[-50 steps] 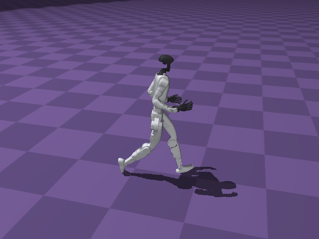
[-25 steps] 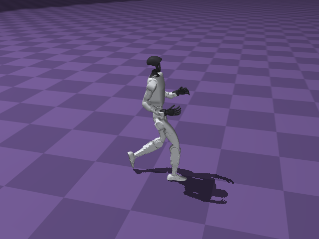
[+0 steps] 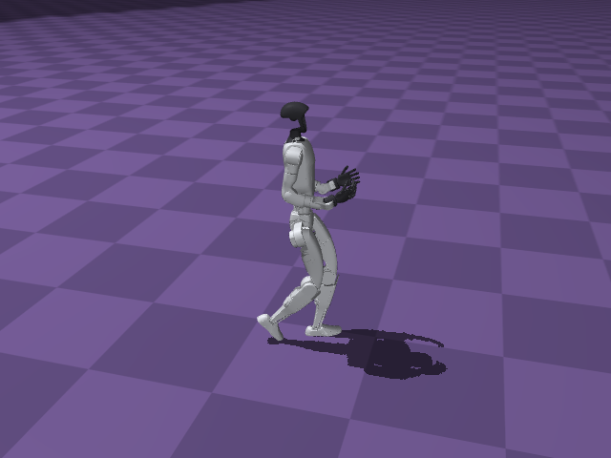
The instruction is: Walk run
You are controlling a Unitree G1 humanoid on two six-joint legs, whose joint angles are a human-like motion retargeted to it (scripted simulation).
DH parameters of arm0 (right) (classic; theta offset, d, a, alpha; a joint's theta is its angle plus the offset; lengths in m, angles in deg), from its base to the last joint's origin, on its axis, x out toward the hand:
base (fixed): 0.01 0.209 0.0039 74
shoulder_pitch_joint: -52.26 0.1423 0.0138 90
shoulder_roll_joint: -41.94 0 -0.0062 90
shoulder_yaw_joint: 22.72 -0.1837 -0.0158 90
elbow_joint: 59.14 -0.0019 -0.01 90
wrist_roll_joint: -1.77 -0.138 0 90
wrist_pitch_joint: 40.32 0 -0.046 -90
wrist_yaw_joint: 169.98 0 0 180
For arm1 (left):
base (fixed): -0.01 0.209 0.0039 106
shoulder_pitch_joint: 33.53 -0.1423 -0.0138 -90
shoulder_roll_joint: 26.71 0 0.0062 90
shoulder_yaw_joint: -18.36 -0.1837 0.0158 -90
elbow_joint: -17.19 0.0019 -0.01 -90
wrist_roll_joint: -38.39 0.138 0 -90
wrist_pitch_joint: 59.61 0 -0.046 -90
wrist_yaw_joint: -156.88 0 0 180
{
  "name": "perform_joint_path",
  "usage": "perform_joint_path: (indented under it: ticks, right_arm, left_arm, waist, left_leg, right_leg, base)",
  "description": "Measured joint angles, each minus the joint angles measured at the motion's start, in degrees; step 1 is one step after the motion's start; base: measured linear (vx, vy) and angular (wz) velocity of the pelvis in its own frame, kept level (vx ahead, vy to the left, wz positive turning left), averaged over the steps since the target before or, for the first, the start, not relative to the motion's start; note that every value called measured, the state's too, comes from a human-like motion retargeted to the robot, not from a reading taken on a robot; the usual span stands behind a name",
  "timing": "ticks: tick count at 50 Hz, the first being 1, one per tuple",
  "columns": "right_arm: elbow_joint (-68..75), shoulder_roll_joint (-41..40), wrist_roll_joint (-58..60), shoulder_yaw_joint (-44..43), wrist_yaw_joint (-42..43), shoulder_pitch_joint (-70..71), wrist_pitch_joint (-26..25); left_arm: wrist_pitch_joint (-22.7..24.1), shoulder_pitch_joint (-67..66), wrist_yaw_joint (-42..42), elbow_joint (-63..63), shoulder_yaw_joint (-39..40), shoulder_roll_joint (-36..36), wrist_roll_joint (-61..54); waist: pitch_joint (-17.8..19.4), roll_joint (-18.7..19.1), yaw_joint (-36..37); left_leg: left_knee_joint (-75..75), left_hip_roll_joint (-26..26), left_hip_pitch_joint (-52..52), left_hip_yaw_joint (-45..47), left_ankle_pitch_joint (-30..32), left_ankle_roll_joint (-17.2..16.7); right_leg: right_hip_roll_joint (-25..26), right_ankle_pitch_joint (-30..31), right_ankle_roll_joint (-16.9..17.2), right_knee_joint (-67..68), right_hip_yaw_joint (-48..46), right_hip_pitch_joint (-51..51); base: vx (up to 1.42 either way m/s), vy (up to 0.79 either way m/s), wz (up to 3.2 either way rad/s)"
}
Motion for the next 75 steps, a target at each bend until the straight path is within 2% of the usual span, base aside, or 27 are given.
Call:
perform_joint_path:
  ticks: [5,10,12,14,17,18,20,21,23,28,30,35,38,40,43,45,47,49,51,53,55,60,63,68,70,73,75]
  right_arm:
    - [3.1,-1.6,4.3,-2.0,0.1,-1.4,1.3]
    - [1.1,-2.7,6.4,-4.1,3.2,-3.9,2.8]
    - [-0.3,-3.2,5.8,-3.3,4.4,-3.7,3.1]
    - [-1.4,-3.6,4.5,-2.9,4.9,-3.5,2.9]
    - [-1.0,-4.4,2.6,-2.7,3.6,-3.7,1.5]
    - [-0.2,-4.9,2.2,-2.8,2.3,-3.7,0.8]
    - [1.6,-5.0,2.0,-5.5,-0.2,-2.2,-1.5]
    - [2.5,-4.7,3.0,-5.5,-0.9,-1.9,-1.8]
    - [4.1,-4.0,5.3,-5.2,-1.3,-1.3,-1.1]
    - [9.4,-3.4,8.5,-3.8,-2.8,0.4,-1.8]
    - [10.8,-3.2,8.8,-1.9,-4.5,1.3,-2.4]
    - [11.3,-1.8,8.9,2.6,-9.2,3.7,-2.3]
    - [11.6,-0.9,8.4,4.7,-11.4,5.7,-2.8]
    - [12.2,-0.7,8.0,5.1,-12.6,7.1,-3.6]
    - [14.0,-0.8,8.7,3.4,-13.7,8.9,-4.6]
    - [14.7,-1.3,10.0,3.0,-13.5,9.3,-3.5]
    - [15.7,-2.1,11.2,2.9,-13.8,9.2,-2.8]
    - [16.9,-3.1,12.2,2.2,-14.2,8.8,-3.0]
    - [17.8,-4.0,12.6,1.7,-13.6,8.4,-2.9]
    - [18.3,-4.3,12.2,1.4,-12.7,8.0,-1.8]
    - [19.0,-4.1,11.4,0.3,-12.4,7.9,-1.5]
    - [19.4,-3.3,8.4,-2.1,-11.9,7.4,-1.1]
    - [18.9,-3.1,8.4,-3.1,-10.7,6.4,-0.3]
    - [19.0,-4.1,9.2,-5.0,-7.0,5.5,0.9]
    - [18.7,-4.4,10.0,-5.8,-5.6,4.9,1.6]
    - [17.7,-4.3,14.4,-10.0,-1.4,3.9,2.9]
    - [16.5,-4.0,14.5,-11.0,-0.9,2.4,3.2]
  left_arm:
    - [0.6,5.1,-1.6,-0.7,-5.4,-1.7,1.7]
    - [-0.6,11.4,-3.8,-3.9,-9.1,-6.2,6.3]
    - [-1.0,14.5,-6.1,-5.0,-8.5,-8.8,9.0]
    - [-0.4,16.9,-8.0,-5.2,-8.2,-10.9,11.6]
    - [1.6,16.9,-9.4,-2.9,-7.5,-12.3,15.4]
    - [2.6,15.7,-8.7,-1.3,-7.2,-11.8,16.9]
    - [3.6,13.6,-5.8,1.3,-8.0,-8.9,18.8]
    - [3.5,12.8,-4.1,2.7,-7.5,-7.6,18.9]
    - [3.2,11.8,-0.4,5.2,-6.5,-5.3,19.1]
    - [3.5,7.5,3.7,7.9,-3.6,-4.2,25.8]
    - [3.7,5.6,2.8,8.0,-2.7,-4.6,28.3]
    - [4.1,3.3,1.4,6.6,-2.8,-6.3,31.6]
    - [5.0,2.9,2.1,5.5,-2.7,-6.4,32.4]
    - [5.5,2.8,2.8,5.3,-2.4,-6.4,32.2]
    - [6.0,2.9,2.3,6.5,-1.8,-6.1,30.9]
    - [6.2,2.5,2.2,7.2,-1.3,-6.1,30.5]
    - [6.7,2.0,1.9,7.9,-0.9,-5.9,29.9]
    - [7.1,1.9,1.4,8.9,-0.9,-5.9,28.9]
    - [7.0,2.2,1.8,9.6,-1.0,-6.5,28.3]
    - [6.9,2.8,2.4,9.8,-1.2,-6.9,28.4]
    - [7.0,3.6,2.6,9.8,-1.5,-6.8,29.0]
    - [6.8,5.3,2.0,8.8,-4.8,-7.3,29.6]
    - [6.8,5.7,2.4,8.7,-5.8,-7.9,29.5]
    - [6.1,6.3,4.0,10.1,-5.5,-7.8,27.4]
    - [5.9,5.5,4.2,10.2,-5.0,-7.6,26.6]
    - [5.6,5.1,7.0,11.3,-3.7,-5.8,23.7]
    - [5.3,4.2,7.3,11.0,-1.4,-4.7,23.5]
  waist:
    - [1.0,2.8,-8.6]
    - [3.2,3.6,-16.3]
    - [3.9,3.2,-17.6]
    - [3.8,1.6,-18.5]
    - [1.4,-0.8,-19.0]
    - [0.9,0.1,-19.2]
    - [2.3,1.6,-18.3]
    - [2.4,0.8,-19.1]
    - [2.5,-0.4,-20.2]
    - [2.7,-3.9,-14.7]
    - [3.0,-6.1,-12.0]
    - [4.5,-6.6,-5.5]
    - [5.4,-6.6,-2.5]
    - [5.8,-6.1,-2.4]
    - [5.2,-6.9,-3.8]
    - [4.8,-7.7,-3.4]
    - [4.1,-9.1,-1.5]
    - [3.5,-9.3,-1.6]
    - [2.7,-8.0,-1.8]
    - [2.4,-6.2,-1.8]
    - [2.6,-4.2,-2.2]
    - [2.8,-1.5,-6.6]
    - [3.0,-2.6,-8.5]
    - [3.9,-7.0,-9.4]
    - [4.2,-6.7,-8.8]
    - [5.3,-6.2,-10.5]
    - [4.5,-7.7,-6.0]
  left_leg:
    - [-18.0,-3.1,15.0,1.6,12.0,-5.2]
    - [-25.3,-5.3,28.9,-1.6,16.8,-10.3]
    - [-25.3,-5.1,32.3,-2.4,17.0,-11.6]
    - [-22.8,-5.7,34.7,-3.8,17.6,-13.2]
    - [-15.0,-5.0,36.4,-3.9,24.3,-17.6]
    - [-9.9,-2.3,35.4,-3.1,29.2,-19.9]
    - [4.1,1.2,31.5,-5.9,38.5,-25.9]
    - [10.8,1.7,28.6,-5.7,41.2,-26.9]
    - [20.8,3.5,22.9,-4.4,41.1,-25.1]
    - [22.4,-0.8,8.3,-2.2,29.6,-16.3]
    - [15.6,-3.4,3.9,-1.4,25.4,-14.0]
    - [-10.9,-5.5,-0.1,-0.7,23.5,-5.7]
    - [-22.9,-6.8,-0.7,1.1,18.8,-4.2]
    - [-28.2,-6.2,0.3,7.7,15.6,-5.7]
    - [-29.1,-5.1,3.9,15.0,18.8,0.6]
    - [-27.6,-3.1,5.5,17.0,24.3,1.1]
    - [-26.2,-3.7,3.5,6.3,20.5,1.1]
    - [-21.8,-3.2,1.8,2.2,17.6,1.1]
    - [-20.8,-0.4,3.7,6.2,16.2,1.1]
    - [-22.0,0.9,6.7,7.6,15.2,1.1]
    - [-23.0,0.7,8.1,4.8,15.0,1.1]
    - [-25.3,-0.2,10.5,2.1,15.6,1.1]
    - [-25.7,-2.6,11.6,-0.3,15.4,1.1]
    - [-27.5,-8.4,14.8,-2.8,15.3,1.0]
    - [-28.7,-7.7,15.9,-4.3,15.6,0.3]
    - [-29.7,-7.7,17.5,-8.1,16.6,-1.1]
    - [-30.6,-7.6,17.7,-3.5,16.6,-2.2]
  right_leg:
    - [-13.3,-4.0,3.6,-23.7,-6.7,-9.3]
    - [-15.8,-9.1,10.9,-50.0,-0.3,-11.4]
    - [-16.5,-9.9,11.8,-55.1,0.1,-11.9]
    - [-17.7,-7.0,10.0,-52.9,-2.9,-12.4]
    - [-20.7,7.4,4.7,-42.6,-13.8,-12.9]
    - [-14.4,4.2,0.6,-39.5,0.7,-13.2]
    - [-12.3,-1.1,-2.8,-31.9,0.4,-13.2]
    - [-13.5,-2.6,-3.3,-31.7,-1.2,-10.9]
    - [-15.8,-3.9,-5.2,-31.7,-7.4,-7.7]
    - [-13.3,-1.6,-5.7,-39.4,-3.3,0.0]
    - [-13.9,0.3,-6.0,-43.2,-4.7,3.2]
    - [-9.5,0.6,-8.6,-48.1,-5.2,9.1]
    - [-7.3,-1.9,-11.1,-48.5,-4.6,12.6]
    - [-5.5,-3.5,-11.9,-47.8,-4.6,14.7]
    - [-4.0,-1.9,-11.8,-45.3,-7.0,16.5]
    - [-2.9,2.2,-9.6,-42.1,-7.9,17.4]
    - [-3.7,10.5,-4.6,-36.7,-11.0,16.3]
    - [-4.8,17.7,5.0,-30.5,-12.7,14.5]
    - [-3.2,20.7,14.1,-25.1,-10.7,12.4]
    - [0.7,19.9,17.3,-20.6,-4.8,10.0]
    - [1.4,13.4,15.8,-16.8,-1.2,7.1]
    - [-12.2,0.9,5.5,-19.3,-8.8,2.1]
    - [-12.6,-3.2,4.7,-28.6,0.2,1.4]
    - [-14.0,-1.1,9.1,-42.9,25.8,3.9]
    - [-11.9,-2.6,7.4,-44.3,30.9,5.9]
    - [-16.2,-4.5,2.8,-43.5,8.4,4.9]
    - [-17.7,-5.9,1.6,-46.0,5.6,6.3]
  base:
    - [1.13,-0.11,0.98]
    - [1.12,-0.22,1.43]
    - [0.98,-0.48,0.80]
    - [1.20,-0.60,0.86]
    - [1.31,-0.72,0.80]
    - [1.33,-0.75,0.81]
    - [1.01,-0.53,0.89]
    - [0.87,-0.49,0.92]
    - [0.88,-0.56,0.87]
    - [0.64,-0.44,-0.25]
    - [0.51,-0.41,-0.96]
    - [0.56,-0.31,-0.95]
    - [0.64,-0.27,-0.77]
    - [0.64,-0.24,-0.13]
    - [0.73,-0.52,0.09]
    - [0.75,-0.65,-0.62]
    - [0.69,-0.50,-0.93]
    - [0.63,-0.09,-0.34]
    - [0.54,-0.04,0.05]
    - [0.54,-0.03,0.38]
    - [0.35,0.13,0.52]
    - [0.34,0.01,1.06]
    - [0.23,-0.19,1.15]
    - [0.15,-0.21,1.00]
    - [0.14,-0.21,0.77]
    - [0.12,-0.22,1.35]
    - [0.06,-0.22,-0.34]
